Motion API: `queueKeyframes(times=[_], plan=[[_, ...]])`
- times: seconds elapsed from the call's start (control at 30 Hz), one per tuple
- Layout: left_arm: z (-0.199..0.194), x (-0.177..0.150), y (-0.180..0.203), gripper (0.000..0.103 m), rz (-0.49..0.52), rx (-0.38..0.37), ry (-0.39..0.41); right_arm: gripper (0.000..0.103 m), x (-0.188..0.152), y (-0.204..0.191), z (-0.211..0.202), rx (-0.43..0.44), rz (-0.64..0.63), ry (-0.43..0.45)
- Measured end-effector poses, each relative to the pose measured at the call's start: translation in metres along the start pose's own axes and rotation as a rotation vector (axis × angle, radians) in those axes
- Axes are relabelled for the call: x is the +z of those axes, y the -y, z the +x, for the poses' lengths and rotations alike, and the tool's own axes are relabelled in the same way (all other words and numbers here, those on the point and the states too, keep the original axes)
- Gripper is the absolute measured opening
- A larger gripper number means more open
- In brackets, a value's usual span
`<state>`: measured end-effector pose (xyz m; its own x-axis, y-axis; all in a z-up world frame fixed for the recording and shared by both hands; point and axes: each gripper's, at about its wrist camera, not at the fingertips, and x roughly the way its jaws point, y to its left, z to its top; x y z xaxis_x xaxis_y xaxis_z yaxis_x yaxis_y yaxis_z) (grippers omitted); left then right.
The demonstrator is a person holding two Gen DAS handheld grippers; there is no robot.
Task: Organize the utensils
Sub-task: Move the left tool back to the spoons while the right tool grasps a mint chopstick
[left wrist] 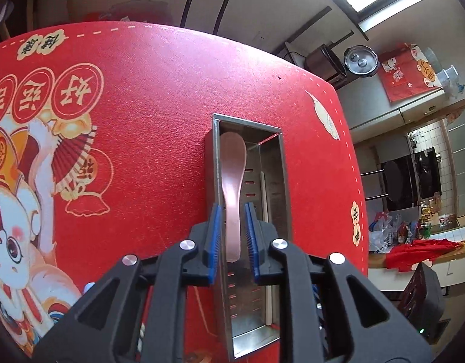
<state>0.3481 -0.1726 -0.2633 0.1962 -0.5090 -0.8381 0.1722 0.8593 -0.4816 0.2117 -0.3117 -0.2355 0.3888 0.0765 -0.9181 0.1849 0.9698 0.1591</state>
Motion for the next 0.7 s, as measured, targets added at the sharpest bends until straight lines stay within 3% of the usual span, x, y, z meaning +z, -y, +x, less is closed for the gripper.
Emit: queueKeyframes(times=[0.43, 0.7], plan=[[-0.100, -0.064, -0.052, 0.026, 0.175, 0.151, 0.112, 0.007, -0.028, -0.014, -0.028, 0.019, -0.034, 0.028], [-0.129, -0.131, -0.091, 0.026, 0.184, 0.192, 0.136, 0.007, -0.063, -0.035, -0.035, 0.046, -0.092, 0.033]])
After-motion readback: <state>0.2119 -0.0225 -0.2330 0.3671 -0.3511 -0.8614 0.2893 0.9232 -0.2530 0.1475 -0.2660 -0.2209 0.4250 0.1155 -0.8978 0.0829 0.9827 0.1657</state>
